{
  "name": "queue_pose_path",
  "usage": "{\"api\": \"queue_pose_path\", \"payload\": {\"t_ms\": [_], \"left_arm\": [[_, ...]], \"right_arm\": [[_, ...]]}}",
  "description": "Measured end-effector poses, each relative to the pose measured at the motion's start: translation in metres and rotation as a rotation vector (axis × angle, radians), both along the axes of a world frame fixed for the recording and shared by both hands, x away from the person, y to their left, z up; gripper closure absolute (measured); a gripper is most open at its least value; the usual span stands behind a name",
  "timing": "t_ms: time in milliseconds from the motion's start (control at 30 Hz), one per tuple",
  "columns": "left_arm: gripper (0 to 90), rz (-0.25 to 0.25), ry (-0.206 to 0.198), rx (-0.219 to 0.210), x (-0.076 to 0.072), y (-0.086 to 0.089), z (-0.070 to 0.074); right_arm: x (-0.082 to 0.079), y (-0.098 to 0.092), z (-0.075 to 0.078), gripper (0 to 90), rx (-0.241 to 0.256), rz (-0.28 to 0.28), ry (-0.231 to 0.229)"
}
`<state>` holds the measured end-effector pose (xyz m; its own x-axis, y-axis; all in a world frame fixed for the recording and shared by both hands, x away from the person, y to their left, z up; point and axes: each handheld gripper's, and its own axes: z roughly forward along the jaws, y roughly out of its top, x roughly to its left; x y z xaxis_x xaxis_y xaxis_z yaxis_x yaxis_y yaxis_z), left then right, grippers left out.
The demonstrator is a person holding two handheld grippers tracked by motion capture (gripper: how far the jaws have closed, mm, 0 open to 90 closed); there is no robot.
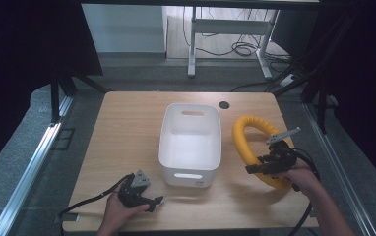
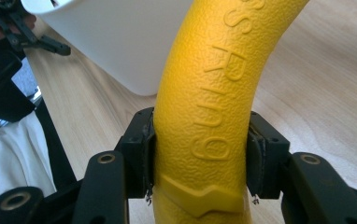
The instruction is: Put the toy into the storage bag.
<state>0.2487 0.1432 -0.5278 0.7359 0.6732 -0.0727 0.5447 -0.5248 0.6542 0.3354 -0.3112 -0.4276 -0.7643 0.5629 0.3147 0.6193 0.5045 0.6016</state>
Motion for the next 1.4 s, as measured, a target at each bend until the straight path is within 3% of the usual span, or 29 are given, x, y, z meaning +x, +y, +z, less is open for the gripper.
{"api": "queue_pose_path", "payload": {"t_ms": [500,733,1400], "left_arm": [[15.8,-0.001,-0.001,0.000,0.000,0.000,0.000],[15.8,0.001,-0.001,0.000,0.000,0.000,0.000],[15.8,0.002,-0.003,-0.002,0.000,0.000,0.000]], "right_arm": [[0.000,-0.017,0.014,51.6,0.081,-0.050,-0.048],[-0.002,-0.022,0.020,51.6,0.094,-0.061,-0.087],[-0.002,-0.032,0.035,51.6,0.241,-0.082,-0.155]]}}
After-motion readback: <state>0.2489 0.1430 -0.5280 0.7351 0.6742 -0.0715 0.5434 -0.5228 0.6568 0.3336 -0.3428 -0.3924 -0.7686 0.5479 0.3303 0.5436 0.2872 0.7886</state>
